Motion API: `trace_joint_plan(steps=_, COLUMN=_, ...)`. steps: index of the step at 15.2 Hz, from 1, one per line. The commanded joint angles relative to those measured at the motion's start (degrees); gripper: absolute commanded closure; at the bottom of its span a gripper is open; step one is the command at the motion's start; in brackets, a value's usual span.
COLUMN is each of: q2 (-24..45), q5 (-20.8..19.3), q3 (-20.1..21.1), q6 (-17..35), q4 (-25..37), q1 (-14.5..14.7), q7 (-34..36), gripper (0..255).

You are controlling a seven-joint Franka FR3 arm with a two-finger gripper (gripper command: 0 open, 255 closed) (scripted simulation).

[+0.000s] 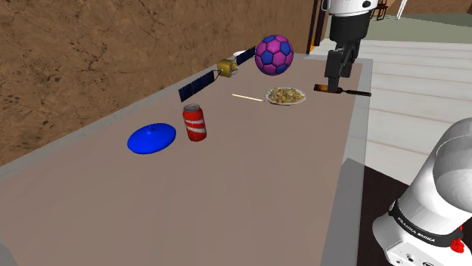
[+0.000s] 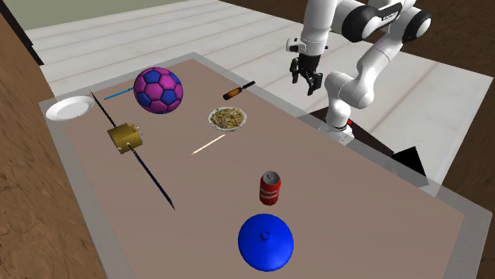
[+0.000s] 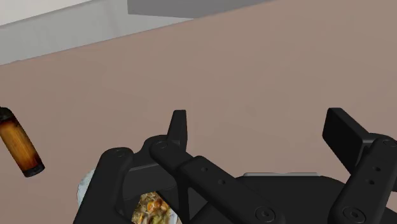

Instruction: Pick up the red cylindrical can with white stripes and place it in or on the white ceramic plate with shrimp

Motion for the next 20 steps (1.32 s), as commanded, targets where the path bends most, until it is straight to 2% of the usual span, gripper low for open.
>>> trace_joint_plan(steps=1, q2=0.0, q5=0.0, q3=0.0, q6=0.0, q4=0.0, q1=0.0, q7=0.0, gripper=0)
trace_joint_plan(steps=11, q2=18.72, q5=4.0, q3=5.7, q6=9.94, q4=9.66, q1=2.42, q7=5.58, gripper=0)
trace_joint_plan(steps=20, q2=36.61, q5=3.95, q3=10.23, q6=14.55, q4=23.9, q1=4.15, q7=10.49, gripper=0)
